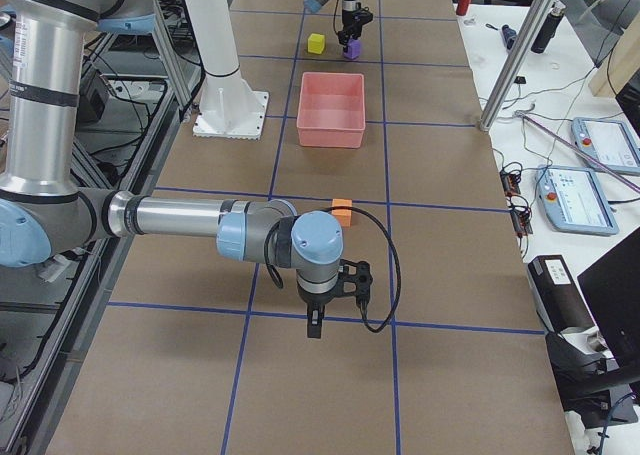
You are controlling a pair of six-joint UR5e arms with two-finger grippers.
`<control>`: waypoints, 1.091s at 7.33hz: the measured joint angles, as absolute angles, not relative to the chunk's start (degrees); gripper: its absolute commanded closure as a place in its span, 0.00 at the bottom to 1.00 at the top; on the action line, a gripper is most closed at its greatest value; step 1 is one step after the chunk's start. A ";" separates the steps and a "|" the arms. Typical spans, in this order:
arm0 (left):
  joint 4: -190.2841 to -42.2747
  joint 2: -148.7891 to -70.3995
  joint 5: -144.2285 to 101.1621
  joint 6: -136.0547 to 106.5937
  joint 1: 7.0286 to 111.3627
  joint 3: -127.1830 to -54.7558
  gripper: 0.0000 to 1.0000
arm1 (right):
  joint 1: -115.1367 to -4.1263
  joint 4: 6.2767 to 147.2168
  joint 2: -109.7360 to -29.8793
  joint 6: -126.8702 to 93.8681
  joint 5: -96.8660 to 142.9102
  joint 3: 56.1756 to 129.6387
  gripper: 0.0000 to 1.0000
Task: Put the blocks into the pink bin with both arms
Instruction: 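Carry the purple cube into the pink bin with the left gripper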
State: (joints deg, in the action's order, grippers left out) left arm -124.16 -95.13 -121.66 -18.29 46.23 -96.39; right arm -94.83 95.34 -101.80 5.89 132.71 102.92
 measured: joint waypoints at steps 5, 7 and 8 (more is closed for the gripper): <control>-110.86 -110.51 -127.60 -47.93 45.77 -107.66 0.90 | -94.65 88.91 -101.69 4.31 134.34 103.05 0.00; -110.57 -118.74 -124.62 -62.34 38.72 -107.90 0.69 | -92.91 85.67 -101.30 -1.33 137.40 103.47 0.00; -110.52 -121.14 -120.28 -66.80 34.26 -107.81 0.01 | -90.73 81.76 -101.24 -7.23 137.95 103.71 0.00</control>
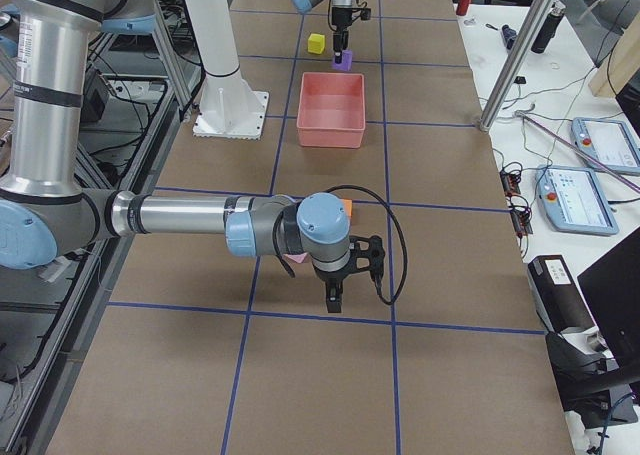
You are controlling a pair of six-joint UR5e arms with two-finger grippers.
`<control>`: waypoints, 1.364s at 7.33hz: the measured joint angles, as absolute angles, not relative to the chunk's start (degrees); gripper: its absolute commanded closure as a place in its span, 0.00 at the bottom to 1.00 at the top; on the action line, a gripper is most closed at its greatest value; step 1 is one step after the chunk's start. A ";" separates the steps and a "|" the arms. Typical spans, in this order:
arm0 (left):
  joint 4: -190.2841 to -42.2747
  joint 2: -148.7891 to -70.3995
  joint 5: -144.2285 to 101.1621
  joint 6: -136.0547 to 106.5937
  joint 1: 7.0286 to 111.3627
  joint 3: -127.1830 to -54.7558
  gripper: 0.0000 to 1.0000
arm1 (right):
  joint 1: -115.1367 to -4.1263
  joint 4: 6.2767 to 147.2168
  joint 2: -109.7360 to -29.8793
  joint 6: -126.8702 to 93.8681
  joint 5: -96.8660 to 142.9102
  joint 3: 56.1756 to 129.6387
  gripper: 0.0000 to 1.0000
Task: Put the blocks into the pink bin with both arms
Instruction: 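Carry the purple cube into the pink bin with the left gripper, then release the purple cube in the bin while the right gripper grasps the orange cube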
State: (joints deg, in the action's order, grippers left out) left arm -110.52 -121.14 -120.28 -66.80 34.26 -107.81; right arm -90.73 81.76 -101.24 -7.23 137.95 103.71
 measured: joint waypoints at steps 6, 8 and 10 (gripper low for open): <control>-110.57 -122.55 -103.18 -71.08 22.99 -107.32 0.00 | -68.13 61.18 -99.90 -45.56 130.87 106.08 0.00; -110.56 -122.26 -103.07 -70.93 22.89 -107.16 0.00 | -56.49 58.50 -96.72 -57.53 121.39 106.28 0.00; -110.58 -122.13 -103.03 -70.70 22.90 -106.97 0.00 | -48.36 58.12 -94.18 -61.62 114.90 106.10 0.00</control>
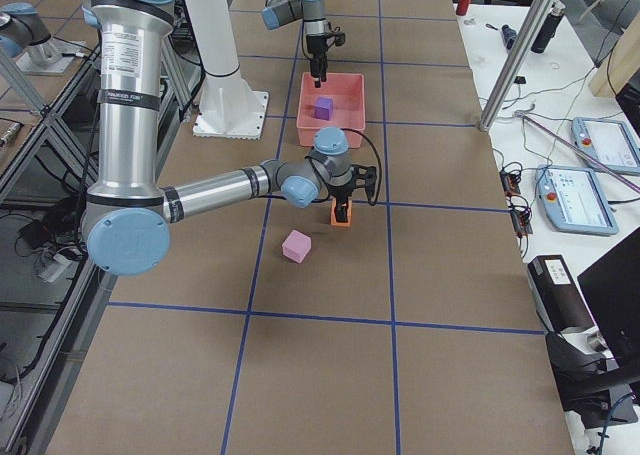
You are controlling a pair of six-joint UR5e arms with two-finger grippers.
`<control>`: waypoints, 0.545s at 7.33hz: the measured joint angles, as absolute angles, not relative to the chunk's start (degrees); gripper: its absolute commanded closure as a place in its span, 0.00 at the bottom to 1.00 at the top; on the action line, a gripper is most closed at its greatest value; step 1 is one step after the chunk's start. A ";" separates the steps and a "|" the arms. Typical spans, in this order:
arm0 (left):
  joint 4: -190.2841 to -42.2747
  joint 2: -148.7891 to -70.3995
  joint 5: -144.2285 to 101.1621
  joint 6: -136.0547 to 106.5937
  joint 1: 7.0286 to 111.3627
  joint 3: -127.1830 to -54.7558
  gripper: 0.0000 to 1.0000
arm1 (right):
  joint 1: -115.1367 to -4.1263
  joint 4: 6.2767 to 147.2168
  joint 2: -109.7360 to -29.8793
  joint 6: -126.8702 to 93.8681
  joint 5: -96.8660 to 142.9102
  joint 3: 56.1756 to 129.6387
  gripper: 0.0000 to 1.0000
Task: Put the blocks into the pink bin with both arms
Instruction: 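Release the purple cube in the bin while the right gripper grasps the orange cube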
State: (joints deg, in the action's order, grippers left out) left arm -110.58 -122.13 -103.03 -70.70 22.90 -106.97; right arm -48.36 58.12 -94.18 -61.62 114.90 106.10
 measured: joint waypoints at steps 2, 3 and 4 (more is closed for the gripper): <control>-110.64 -122.05 -103.01 -70.59 22.93 -106.82 0.00 | -44.03 58.03 -93.66 -61.81 111.06 105.89 0.00; -110.65 -122.02 -103.01 -70.58 22.93 -106.80 0.00 | -42.90 58.01 -93.74 -61.67 110.03 105.67 0.00; -110.65 -122.01 -103.01 -70.58 22.89 -106.79 0.00 | -41.93 58.01 -93.70 -61.58 109.02 105.03 0.11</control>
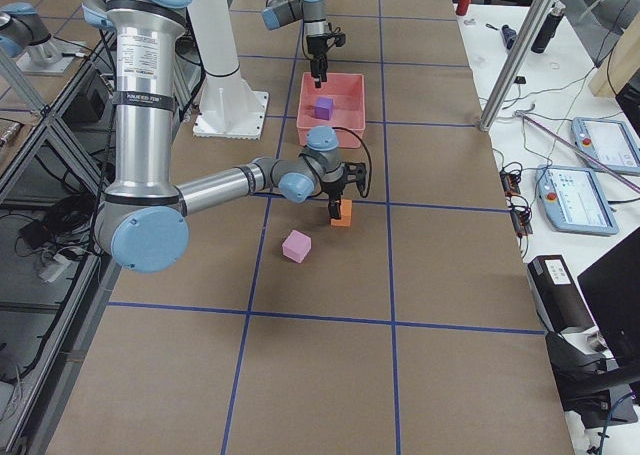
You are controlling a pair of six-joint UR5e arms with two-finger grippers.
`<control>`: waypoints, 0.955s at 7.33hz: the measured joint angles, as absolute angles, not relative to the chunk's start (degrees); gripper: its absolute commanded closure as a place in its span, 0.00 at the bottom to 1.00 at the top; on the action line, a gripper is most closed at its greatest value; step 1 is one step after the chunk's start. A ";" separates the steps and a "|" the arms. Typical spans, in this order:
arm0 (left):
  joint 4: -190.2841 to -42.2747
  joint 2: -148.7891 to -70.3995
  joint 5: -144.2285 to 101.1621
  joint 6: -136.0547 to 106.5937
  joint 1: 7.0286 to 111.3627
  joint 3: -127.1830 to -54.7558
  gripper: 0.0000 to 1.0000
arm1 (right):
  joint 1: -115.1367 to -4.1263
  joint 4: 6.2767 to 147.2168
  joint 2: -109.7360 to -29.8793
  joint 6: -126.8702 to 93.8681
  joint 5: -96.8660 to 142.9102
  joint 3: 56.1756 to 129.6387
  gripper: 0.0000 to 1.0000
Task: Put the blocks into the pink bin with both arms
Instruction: 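Release the purple cube in the bin while the right gripper grasps the orange cube, then carry the orange cube into the bin and release it while the left arm withdraws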
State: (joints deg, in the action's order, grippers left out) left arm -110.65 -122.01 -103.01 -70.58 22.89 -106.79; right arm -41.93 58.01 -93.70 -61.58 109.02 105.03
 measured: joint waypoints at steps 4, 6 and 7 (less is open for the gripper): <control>-110.67 -121.63 -103.17 -70.15 23.12 -107.07 0.00 | -40.89 58.50 -92.41 -62.32 107.29 103.92 1.00; -110.51 -117.02 -107.88 -63.28 26.56 -109.88 0.00 | -42.09 60.62 -91.57 -65.16 108.47 107.27 1.00; -110.50 -112.18 -112.88 -57.05 30.65 -112.10 0.00 | -42.82 65.08 -89.43 -67.66 109.88 110.18 1.00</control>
State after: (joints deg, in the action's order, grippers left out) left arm -110.50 -112.18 -112.88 -57.05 30.65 -112.10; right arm -42.82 65.08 -89.43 -67.66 109.88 110.18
